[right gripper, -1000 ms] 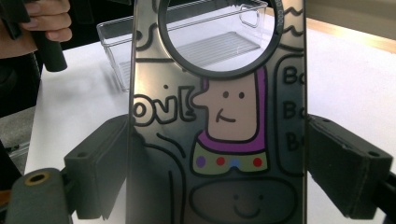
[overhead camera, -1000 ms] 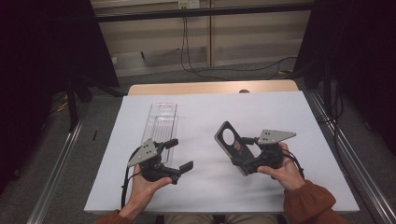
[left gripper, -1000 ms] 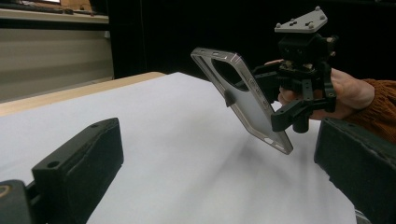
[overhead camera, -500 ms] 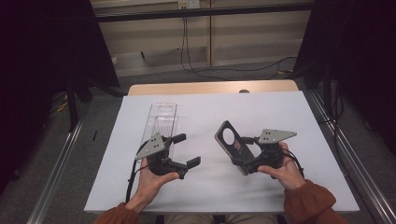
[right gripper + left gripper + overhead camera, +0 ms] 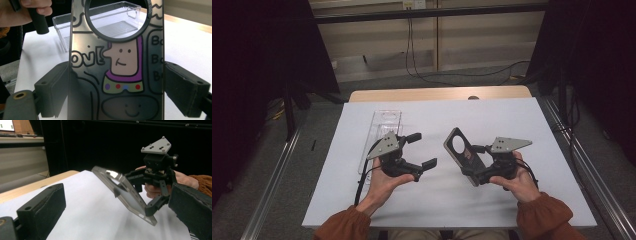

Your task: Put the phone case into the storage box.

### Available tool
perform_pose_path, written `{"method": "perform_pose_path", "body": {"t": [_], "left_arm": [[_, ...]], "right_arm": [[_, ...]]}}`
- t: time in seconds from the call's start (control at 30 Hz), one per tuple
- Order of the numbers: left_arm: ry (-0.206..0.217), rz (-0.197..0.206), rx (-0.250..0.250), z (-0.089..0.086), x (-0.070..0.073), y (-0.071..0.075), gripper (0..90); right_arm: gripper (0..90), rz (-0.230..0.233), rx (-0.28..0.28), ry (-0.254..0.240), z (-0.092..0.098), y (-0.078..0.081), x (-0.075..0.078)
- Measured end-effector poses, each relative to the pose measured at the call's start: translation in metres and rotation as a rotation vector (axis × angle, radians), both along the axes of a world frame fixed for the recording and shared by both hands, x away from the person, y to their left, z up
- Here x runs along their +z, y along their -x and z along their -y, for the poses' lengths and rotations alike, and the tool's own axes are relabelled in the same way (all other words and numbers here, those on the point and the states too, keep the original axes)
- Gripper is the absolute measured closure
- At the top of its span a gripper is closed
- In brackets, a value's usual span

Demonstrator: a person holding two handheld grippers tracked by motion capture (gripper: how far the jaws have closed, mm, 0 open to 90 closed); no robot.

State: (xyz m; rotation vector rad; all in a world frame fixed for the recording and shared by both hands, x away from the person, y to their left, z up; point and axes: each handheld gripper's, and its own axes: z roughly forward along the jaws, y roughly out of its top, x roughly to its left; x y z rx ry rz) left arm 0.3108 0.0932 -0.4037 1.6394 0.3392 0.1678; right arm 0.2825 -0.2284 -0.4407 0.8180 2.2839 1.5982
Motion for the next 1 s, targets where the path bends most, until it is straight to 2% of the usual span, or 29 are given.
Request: {"method": "perform_pose_path", "body": {"t": [0.03, 0.07, 0.1, 0.2, 0.23, 0.3, 0.33, 0.4, 0.43, 0.47, 0.5, 0.6, 0.63, 0.7, 0.77, 0.83, 1.0], "left_arm": [[0.011, -0.006, -0.006, 0.002, 0.001, -0.001, 1.4], [0.005, -0.003, 0.001, 0.003, 0.001, -0.001, 1.3], [0.016, -0.002, -0.021, 0.004, 0.001, -0.002, 1.4], [0.029, -0.01, -0.028, 0.009, -0.003, -0.001, 1.4], [0.014, -0.011, -0.031, 0.009, -0.003, 0.0, 1.4], [0.021, -0.011, -0.041, 0.011, -0.005, 0.001, 1.4], [0.016, -0.016, -0.057, 0.011, -0.006, 0.001, 1.4], [0.002, -0.013, -0.058, 0.012, -0.008, 0.001, 1.4], [0.016, -0.018, -0.056, 0.013, -0.009, 0.001, 1.4], [0.01, -0.023, -0.071, 0.013, -0.01, 0.0, 1.4], [-0.002, -0.021, -0.074, 0.012, -0.01, -0.001, 1.4], [0.012, -0.02, -0.071, 0.012, -0.01, -0.001, 1.3], [0.001, -0.02, -0.059, 0.011, -0.01, -0.001, 1.4], [0.021, -0.025, -0.074, 0.011, -0.011, -0.001, 1.3], [0.01, -0.024, -0.07, 0.011, -0.011, -0.002, 1.1], [0.028, -0.034, -0.083, 0.012, -0.013, -0.002, 1.1], [0.034, -0.045, -0.095, 0.011, -0.013, -0.004, 1.1]], "right_arm": [[12.2, 0.002, 0.001, 0.001, 0.0, 0.0, 0.0], [12.2, 0.001, 0.003, -0.003, 0.001, 0.0, 0.0], [12.2, 0.003, 0.0, -0.003, 0.001, 0.0, 0.001], [12.2, 0.01, -0.005, -0.002, 0.003, 0.0, 0.001], [12.2, 0.006, -0.003, -0.004, 0.003, 0.0, 0.001], [12.2, 0.005, -0.005, -0.008, 0.004, 0.0, 0.001], [12.2, 0.007, -0.001, -0.008, 0.004, 0.0, 0.001], [12.2, 0.007, 0.003, -0.006, 0.004, 0.0, 0.001], [12.2, 0.011, 0.005, -0.007, 0.003, -0.001, 0.0], [12.2, 0.012, 0.011, -0.007, 0.003, 0.0, 0.0], [12.2, 0.01, 0.012, -0.007, 0.002, 0.0, 0.0], [12.2, 0.01, 0.031, -0.012, 0.001, 0.0, 0.0], [12.2, 0.013, 0.033, -0.013, 0.001, 0.0, 0.0], [12.2, 0.018, 0.035, -0.019, 0.001, 0.0, 0.0], [12.2, 0.018, 0.035, -0.025, 0.002, 0.0, 0.0], [12.2, 0.02, 0.039, -0.029, 0.002, -0.001, 0.001], [12.2, 0.02, 0.081, -0.051, 0.0, 0.0, 0.001]]}}
